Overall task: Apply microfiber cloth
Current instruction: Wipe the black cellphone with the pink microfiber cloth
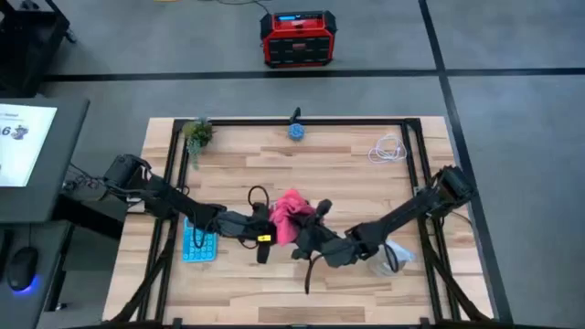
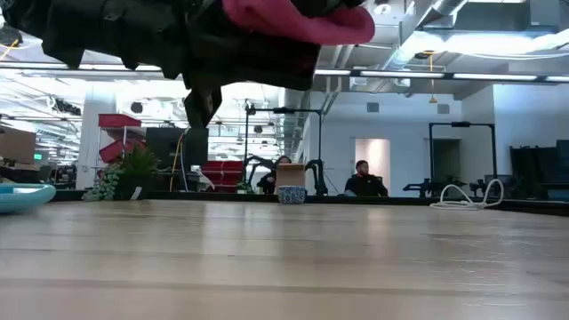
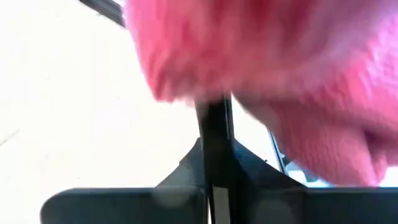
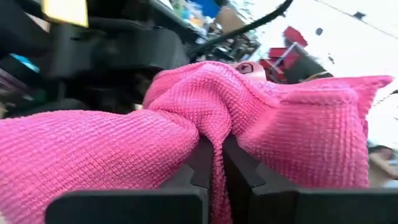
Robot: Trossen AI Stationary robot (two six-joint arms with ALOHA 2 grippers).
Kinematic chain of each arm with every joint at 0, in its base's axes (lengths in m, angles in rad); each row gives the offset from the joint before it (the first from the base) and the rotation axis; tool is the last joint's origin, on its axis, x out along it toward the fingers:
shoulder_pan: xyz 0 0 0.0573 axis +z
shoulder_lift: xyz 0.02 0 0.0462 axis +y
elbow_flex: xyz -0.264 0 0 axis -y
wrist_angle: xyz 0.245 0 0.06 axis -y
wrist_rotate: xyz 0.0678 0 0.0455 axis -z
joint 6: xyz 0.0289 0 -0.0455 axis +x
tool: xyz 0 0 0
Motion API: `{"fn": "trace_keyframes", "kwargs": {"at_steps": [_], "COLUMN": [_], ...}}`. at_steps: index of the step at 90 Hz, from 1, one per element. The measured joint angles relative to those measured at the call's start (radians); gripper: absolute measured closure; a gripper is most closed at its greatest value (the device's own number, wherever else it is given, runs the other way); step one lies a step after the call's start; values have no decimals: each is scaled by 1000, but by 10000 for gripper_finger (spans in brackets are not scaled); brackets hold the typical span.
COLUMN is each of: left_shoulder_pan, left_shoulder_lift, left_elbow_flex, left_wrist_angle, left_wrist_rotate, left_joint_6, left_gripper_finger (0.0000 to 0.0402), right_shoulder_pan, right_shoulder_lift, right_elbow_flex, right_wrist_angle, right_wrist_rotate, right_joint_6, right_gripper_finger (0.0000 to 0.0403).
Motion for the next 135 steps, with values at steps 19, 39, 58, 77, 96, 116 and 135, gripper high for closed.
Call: {"fn": "trace_keyframes", "kwargs": {"at_steps": [19, 39, 58, 77, 96, 116, 135], "left_shoulder_pan": [-17, -20, -23, -21, -20, -34, -41], "left_shoulder_lift": [1, 2, 2, 2, 2, 2, 3], "left_elbow_flex": [-1, -1, -1, -1, -1, 1, 0], "left_wrist_angle": [-8, -2, 10, 10, 8, 16, 31], "left_wrist_rotate": [-11, -3, -4, -21, -27, -34, -43], "left_joint_6": [1, 20, 34, 37, 30, 34, 46], "left_gripper_finger": [395, 395, 395, 395, 395, 395, 395], "right_shoulder_pan": [43, 122, 181, 215, 202, 115, 86], "right_shoulder_lift": [0, 0, -13, -30, -30, -30, -15], "right_elbow_flex": [0, -1, -4, 25, 41, 41, 44], "right_wrist_angle": [0, -25, 41, 142, 122, -156, -374], "right_wrist_rotate": [159, 299, 425, 304, 74, -12, -315], "right_joint_6": [-6, 75, -13, -135, -134, 104, 428], "right_gripper_finger": [401, 401, 401, 400, 398, 398, 397]}}
